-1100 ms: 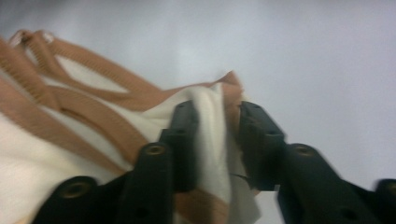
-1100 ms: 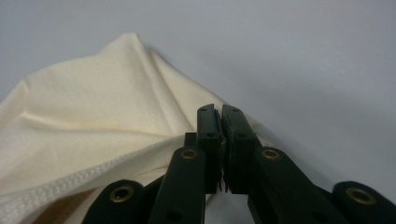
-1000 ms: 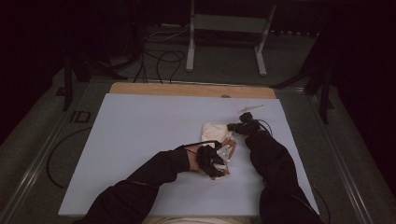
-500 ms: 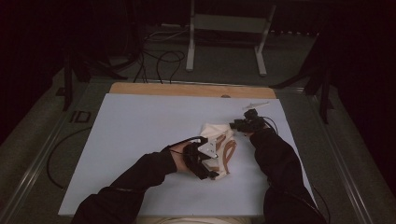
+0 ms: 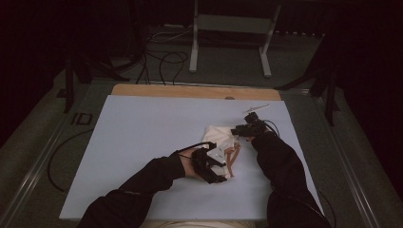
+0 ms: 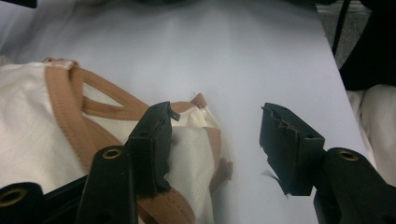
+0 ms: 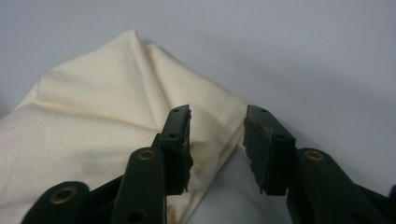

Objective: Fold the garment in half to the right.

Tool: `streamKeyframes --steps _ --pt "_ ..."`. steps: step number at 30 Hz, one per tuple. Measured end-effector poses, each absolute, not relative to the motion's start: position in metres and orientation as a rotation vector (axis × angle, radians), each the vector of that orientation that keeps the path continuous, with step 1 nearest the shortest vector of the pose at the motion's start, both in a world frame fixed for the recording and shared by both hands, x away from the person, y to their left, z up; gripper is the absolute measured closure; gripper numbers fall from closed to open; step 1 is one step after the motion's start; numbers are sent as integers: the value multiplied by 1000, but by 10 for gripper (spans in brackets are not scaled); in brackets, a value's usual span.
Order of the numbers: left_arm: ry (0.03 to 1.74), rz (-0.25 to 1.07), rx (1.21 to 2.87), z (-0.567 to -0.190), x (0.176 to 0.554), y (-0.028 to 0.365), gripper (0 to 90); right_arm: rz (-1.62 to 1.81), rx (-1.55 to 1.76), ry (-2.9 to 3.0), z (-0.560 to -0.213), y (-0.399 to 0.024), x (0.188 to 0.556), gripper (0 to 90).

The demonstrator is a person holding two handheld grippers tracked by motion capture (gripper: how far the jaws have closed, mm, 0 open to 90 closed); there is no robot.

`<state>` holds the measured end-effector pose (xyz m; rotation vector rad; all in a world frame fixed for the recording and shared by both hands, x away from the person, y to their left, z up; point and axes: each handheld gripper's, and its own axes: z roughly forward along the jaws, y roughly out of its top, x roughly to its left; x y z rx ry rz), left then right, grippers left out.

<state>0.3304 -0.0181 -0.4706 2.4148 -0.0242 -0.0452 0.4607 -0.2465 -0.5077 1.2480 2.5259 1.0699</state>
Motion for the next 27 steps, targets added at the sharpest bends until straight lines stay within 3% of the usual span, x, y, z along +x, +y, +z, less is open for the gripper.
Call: streamKeyframes --steps 7,9,11,17,23,26,27 --pt "-31 -57 2417 -476 329 -21 441 1006 1232 2593 -510 -243 452 703" --pt "-26 -60 2414 -475 328 -21 418 996 1197 2605 -510 -242 450 821" --pt "-25 -64 2405 -474 326 -20 386 983 1178 2585 -507 -240 448 880" --pt "11 -69 2362 -466 325 -16 312 1011 1159 2525 -493 -239 454 890" --pt "54 -62 2295 -458 325 -7 137 1085 1149 2453 -481 -242 464 890" --pt "85 -29 2296 -459 326 -1 91 1082 1155 2435 -480 -244 468 890" --pt "94 -8 2294 -460 326 2 13 1082 1167 2419 -482 -247 471 890"
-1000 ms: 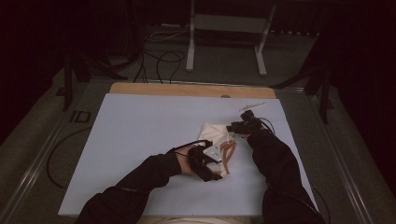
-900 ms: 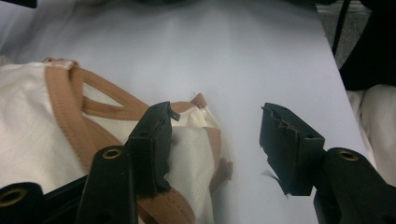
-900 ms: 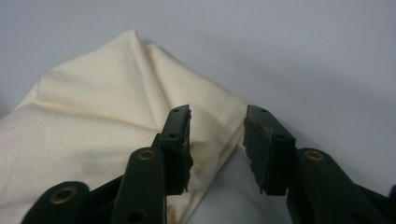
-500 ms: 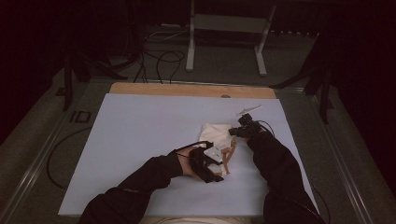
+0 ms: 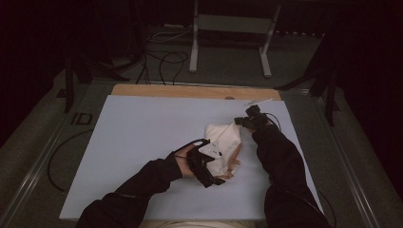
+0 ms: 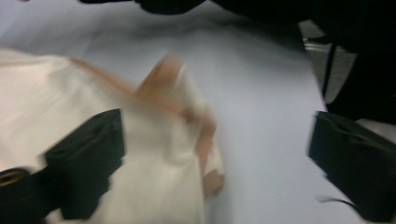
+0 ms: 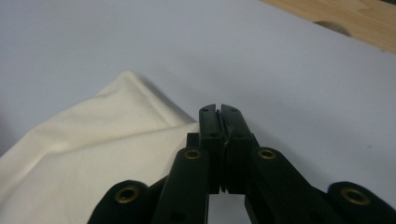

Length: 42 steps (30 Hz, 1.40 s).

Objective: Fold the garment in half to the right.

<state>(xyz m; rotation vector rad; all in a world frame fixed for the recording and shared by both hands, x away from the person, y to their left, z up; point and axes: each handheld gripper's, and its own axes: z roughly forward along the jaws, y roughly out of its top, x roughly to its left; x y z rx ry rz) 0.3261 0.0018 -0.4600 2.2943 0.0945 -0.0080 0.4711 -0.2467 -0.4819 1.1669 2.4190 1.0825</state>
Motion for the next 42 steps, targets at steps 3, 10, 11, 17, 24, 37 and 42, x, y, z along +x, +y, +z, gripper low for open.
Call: streamKeyframes --steps 3,10,11,17,24,37,42 --pt "138 7 2285 -463 329 12 4 1077 1194 2421 -487 -250 475 887" --pt "204 47 2283 -470 334 39 3 993 1265 2421 -501 -254 479 737" --pt "221 58 2284 -471 335 44 1 986 1268 2414 -500 -255 479 707" --pt "335 104 2260 -477 338 75 1 1046 1255 2393 -481 -255 470 621" --pt "431 160 2235 -482 332 112 1 1057 1230 2469 -485 -243 446 576" --pt "571 195 2167 -495 308 168 1 1028 1284 2547 -503 -257 427 605" --pt "597 209 2147 -495 303 181 1 1019 1277 2606 -504 -260 420 773"
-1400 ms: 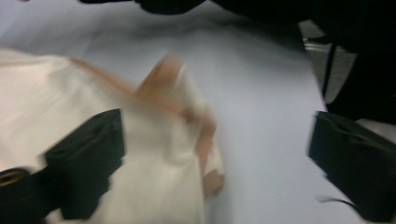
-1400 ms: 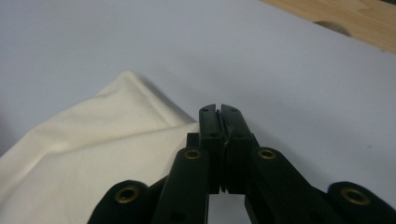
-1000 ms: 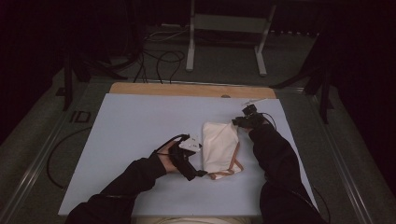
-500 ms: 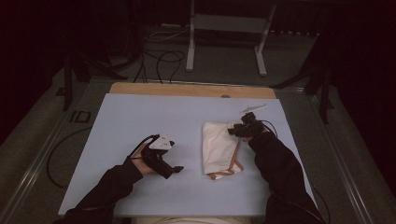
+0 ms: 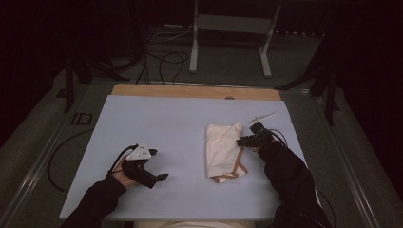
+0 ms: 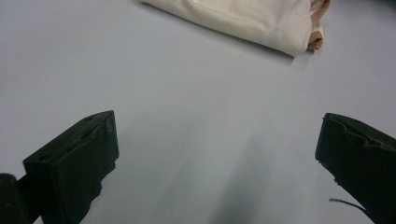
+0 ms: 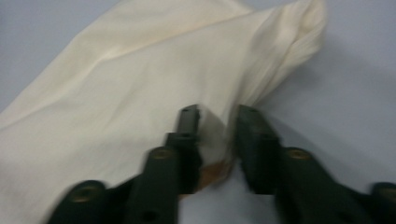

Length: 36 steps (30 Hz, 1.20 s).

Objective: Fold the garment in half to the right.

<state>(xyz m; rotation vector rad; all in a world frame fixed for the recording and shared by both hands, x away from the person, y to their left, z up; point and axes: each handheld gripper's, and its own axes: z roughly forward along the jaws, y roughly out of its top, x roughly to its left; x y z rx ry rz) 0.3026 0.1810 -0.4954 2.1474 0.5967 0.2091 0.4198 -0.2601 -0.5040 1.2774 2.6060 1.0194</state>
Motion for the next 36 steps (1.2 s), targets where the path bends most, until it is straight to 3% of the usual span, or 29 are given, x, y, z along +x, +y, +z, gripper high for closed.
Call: streamKeyframes --steps 4,16,22,28,36 --pt "617 215 2128 -496 299 188 1 990 1242 2615 -502 -263 411 885" --pt "656 230 2105 -496 295 201 1 1012 1283 2541 -483 -278 386 885" --pt "667 227 2104 -499 294 204 1 939 1366 2566 -499 -285 386 875" --pt "668 225 2088 -500 293 206 1 948 1392 2557 -507 -285 390 794" --pt "660 240 2059 -502 285 210 1 980 1363 2453 -479 -288 411 655"
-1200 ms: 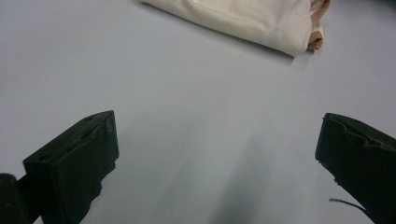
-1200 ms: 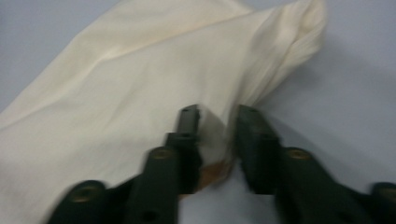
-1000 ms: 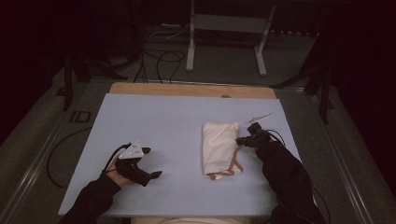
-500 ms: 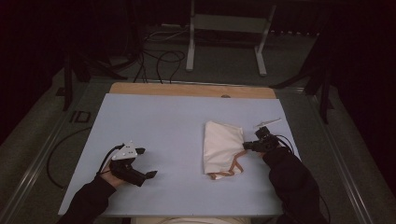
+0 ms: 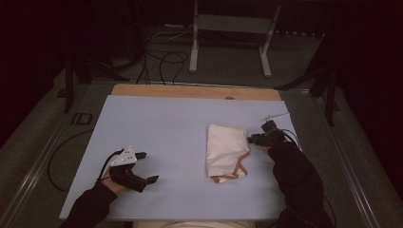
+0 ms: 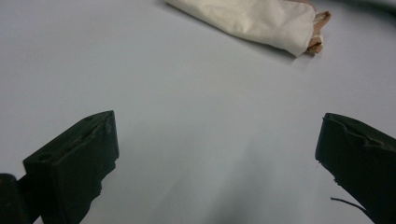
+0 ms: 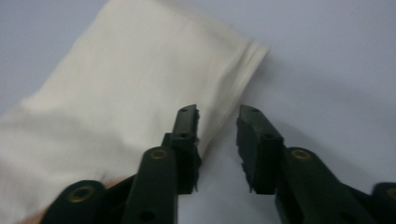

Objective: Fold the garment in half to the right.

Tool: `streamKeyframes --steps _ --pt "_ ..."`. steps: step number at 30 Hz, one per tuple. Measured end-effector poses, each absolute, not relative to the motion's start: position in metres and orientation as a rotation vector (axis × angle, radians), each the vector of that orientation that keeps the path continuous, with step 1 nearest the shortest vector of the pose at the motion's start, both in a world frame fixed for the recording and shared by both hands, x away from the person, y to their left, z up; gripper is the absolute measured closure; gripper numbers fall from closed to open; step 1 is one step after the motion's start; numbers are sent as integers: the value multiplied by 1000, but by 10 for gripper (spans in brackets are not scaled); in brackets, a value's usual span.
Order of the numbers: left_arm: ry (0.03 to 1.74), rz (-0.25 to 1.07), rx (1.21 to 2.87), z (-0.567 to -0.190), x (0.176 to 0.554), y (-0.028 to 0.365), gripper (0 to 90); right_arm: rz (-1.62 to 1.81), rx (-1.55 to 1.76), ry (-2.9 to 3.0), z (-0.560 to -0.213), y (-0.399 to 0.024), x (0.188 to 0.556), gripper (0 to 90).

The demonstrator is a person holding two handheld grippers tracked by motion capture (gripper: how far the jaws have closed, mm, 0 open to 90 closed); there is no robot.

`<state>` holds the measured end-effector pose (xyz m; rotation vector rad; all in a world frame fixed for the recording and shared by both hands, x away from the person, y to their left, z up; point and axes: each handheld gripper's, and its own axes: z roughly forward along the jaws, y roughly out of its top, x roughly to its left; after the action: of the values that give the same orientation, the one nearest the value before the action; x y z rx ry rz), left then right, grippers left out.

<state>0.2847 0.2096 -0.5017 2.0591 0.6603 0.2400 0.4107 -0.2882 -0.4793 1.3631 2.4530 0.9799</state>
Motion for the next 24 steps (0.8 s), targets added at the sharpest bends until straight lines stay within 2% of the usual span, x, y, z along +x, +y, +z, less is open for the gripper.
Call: streamKeyframes --steps 5,7,12,14,15,16,18,24 --pt "659 233 2050 -506 282 210 1 1063 1438 2390 -476 -287 438 595" --pt "654 231 2049 -507 283 209 1 1068 1463 2391 -481 -283 447 539" --pt "650 220 2041 -509 285 210 1 1075 1544 2413 -497 -279 465 518" --pt "651 216 2037 -509 285 210 1 1070 1554 2445 -502 -277 468 595" --pt "651 215 2034 -509 286 210 1 1066 1552 2455 -504 -276 468 660" --pt "655 215 2032 -509 286 211 1 1055 1542 2462 -505 -275 468 766" --pt "655 215 2031 -509 286 211 1 1021 1484 2464 -505 -272 466 887" --pt "653 224 2026 -508 286 211 1 1045 1363 2388 -491 -266 463 898"
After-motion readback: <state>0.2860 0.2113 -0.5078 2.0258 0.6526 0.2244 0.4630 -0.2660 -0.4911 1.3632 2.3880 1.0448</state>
